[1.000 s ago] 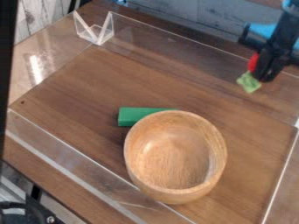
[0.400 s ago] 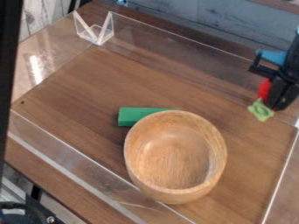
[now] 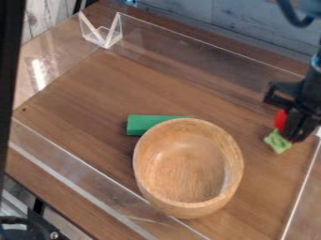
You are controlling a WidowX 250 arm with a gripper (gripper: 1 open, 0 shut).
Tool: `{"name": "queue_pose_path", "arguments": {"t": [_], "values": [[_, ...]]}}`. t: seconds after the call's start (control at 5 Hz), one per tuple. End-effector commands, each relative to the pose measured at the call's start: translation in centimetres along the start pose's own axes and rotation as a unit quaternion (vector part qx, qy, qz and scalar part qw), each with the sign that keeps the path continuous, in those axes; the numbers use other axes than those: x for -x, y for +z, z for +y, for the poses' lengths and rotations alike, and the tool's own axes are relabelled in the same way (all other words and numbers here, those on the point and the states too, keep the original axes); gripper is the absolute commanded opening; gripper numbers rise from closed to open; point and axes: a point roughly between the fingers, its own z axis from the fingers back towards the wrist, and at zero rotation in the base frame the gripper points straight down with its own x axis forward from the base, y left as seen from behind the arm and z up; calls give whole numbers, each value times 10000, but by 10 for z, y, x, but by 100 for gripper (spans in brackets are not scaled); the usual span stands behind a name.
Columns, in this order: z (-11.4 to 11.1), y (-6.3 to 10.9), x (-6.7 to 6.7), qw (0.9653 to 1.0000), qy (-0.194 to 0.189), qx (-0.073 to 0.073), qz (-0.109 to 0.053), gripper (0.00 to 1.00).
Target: Move the red object to the right side of the table
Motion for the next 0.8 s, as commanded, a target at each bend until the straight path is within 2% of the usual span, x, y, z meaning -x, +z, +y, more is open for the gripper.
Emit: {"name": "queue_pose_path", "arguments": {"t": [0.0, 0.2, 0.4, 0.6], "values": [[-4, 8, 0, 9992, -14, 305, -256, 0], [0, -2, 0, 9987, -98, 419, -284, 100], [6, -5, 0, 9983, -168, 461, -312, 100], [9, 5, -2, 9986, -256, 332, -337, 0]]}}
